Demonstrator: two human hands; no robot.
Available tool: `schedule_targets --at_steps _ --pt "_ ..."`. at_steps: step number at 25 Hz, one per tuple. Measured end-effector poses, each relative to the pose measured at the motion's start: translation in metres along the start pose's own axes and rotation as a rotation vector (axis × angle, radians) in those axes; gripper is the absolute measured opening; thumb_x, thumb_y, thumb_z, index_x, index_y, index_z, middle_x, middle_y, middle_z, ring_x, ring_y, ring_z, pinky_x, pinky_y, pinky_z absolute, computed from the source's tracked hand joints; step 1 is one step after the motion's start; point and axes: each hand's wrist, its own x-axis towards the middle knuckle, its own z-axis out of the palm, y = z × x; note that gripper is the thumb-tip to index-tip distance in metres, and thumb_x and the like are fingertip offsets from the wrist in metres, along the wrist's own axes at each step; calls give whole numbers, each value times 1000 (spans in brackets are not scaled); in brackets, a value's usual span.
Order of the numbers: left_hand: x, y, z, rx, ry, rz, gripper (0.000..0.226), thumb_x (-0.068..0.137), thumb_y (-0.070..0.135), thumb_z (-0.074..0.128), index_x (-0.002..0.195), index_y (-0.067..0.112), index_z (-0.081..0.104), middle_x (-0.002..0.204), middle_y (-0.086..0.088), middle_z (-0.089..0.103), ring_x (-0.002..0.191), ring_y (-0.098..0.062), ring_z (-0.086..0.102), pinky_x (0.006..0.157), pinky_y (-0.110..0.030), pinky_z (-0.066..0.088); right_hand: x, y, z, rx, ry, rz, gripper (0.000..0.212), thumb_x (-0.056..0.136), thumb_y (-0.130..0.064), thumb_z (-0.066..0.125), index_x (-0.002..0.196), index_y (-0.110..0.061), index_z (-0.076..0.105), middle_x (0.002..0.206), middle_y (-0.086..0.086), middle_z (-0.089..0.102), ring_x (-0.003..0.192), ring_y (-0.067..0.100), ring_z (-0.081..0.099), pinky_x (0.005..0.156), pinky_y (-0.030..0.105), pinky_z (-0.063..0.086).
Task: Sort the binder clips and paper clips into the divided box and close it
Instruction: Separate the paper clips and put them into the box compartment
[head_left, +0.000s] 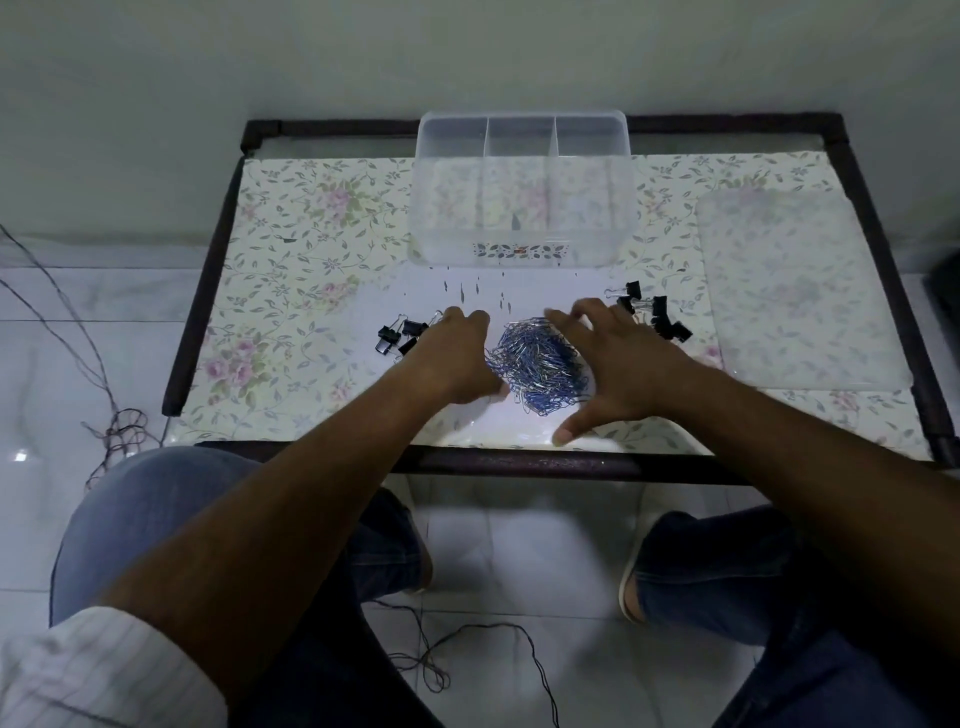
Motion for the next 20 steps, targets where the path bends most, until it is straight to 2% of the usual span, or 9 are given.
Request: schedule_targets --at_steps 2,4,6,9,12,14,16,18,20 --pt "-3 4 6 72 -6 5 92 71 41 94 142 11 45 138 -16 47 123 -36 58 91 -40 50 1 -3 -6 -14 -71 47 131 58 -64 93 162 -21 27 150 10 38 135 34 47 103 46 52" --pt "0 8 13 51 44 29 93 64 40 98 136 10 47 132 -15 48 115 -35 61 85 -39 50 8 -7 -6 79 6 63 96 67 -42 94 149 -19 49 132 8 53 117 31 61 92 43 56" --pt "4 12 21 -16 86 53 94 61 39 99 136 12 51 129 -14 50 111 -33 62 84 -36 49 16 -12 -8 210 81 74 70 70 -34 93 133 -19 64 116 6 60 102 26 64 86 38 55" --pt "8 17 29 -108 171 115 69 66 33 95 124 14 61 118 -11 58 105 -30 64 78 -30 42 24 -18 -8 292 145 47 55 74 -26 90 125 -19 72 106 5 66 99 26 65 83 34 49" --pt "12 13 24 -124 223 104 66 70 30 92 128 12 64 123 -14 59 109 -32 65 82 -32 46 23 -15 -12 342 131 78 80 69 -32 95 141 -22 62 126 5 61 113 24 63 89 33 49" --pt "13 10 22 -62 210 137 87 68 34 92 142 11 53 133 -15 52 118 -34 60 94 -39 49 20 -16 -15 306 7 106 120 55 -49 100 157 -23 42 145 6 46 128 26 53 102 39 49" --pt "12 12 27 25 171 192 104 65 41 93 152 14 42 138 -14 47 126 -33 49 103 -43 46 17 -23 -12 203 -86 93 139 47 -58 100 161 -22 28 150 7 37 135 30 43 107 45 49" --pt "13 15 34 75 190 237 95 69 42 90 148 15 46 132 -12 50 124 -31 48 102 -41 44 18 -29 -6 157 -47 66 133 49 -57 100 158 -20 33 144 8 41 130 32 47 102 44 50" --pt "17 13 36 60 252 261 66 75 39 84 132 17 59 117 -11 56 112 -30 56 90 -37 46 22 -28 -2 194 50 55 107 58 -49 98 149 -19 48 132 8 50 117 31 57 94 39 52"
